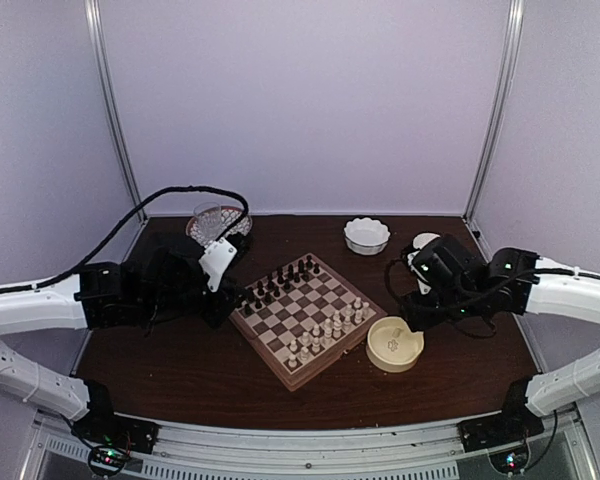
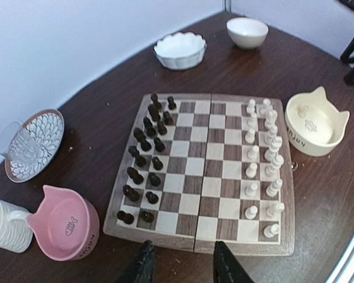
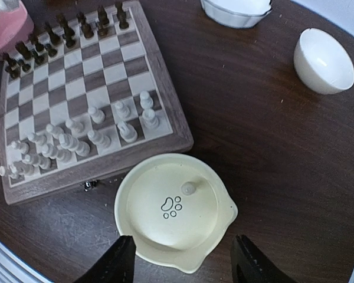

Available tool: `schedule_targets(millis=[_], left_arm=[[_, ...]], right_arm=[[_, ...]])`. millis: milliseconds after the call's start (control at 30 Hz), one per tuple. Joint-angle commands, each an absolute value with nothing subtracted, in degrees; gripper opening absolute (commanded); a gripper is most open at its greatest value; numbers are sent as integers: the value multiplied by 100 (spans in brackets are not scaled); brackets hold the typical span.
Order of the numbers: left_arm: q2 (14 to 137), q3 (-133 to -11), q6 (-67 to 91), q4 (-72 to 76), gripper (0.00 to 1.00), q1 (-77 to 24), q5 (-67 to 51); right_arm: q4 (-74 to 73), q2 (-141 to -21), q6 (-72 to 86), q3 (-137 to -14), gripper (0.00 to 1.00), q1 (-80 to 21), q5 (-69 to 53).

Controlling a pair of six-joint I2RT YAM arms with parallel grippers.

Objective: Set up the chess pieces on the board
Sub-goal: Pick up the pawn from the storage box.

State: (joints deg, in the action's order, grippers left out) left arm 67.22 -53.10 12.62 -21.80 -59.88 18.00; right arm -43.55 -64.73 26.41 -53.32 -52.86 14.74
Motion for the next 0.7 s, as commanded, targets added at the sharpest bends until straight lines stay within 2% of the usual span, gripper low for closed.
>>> schedule_targets(millis=[0,133,667], left_arm=[[5830,-4189,861,-113,35,-5955,2144],[5193,-3196,662,1098,35,-5959,2286],[5293,-3166,642,1055,37,-5959,2363]], right_arm=[[-4911,-7266,2619,-5716,52,-5114,839],[-4901,-7829,2487,-5942,41,-4947,718],[-4108,-9079,2046,-5918,35,-4086,-151]])
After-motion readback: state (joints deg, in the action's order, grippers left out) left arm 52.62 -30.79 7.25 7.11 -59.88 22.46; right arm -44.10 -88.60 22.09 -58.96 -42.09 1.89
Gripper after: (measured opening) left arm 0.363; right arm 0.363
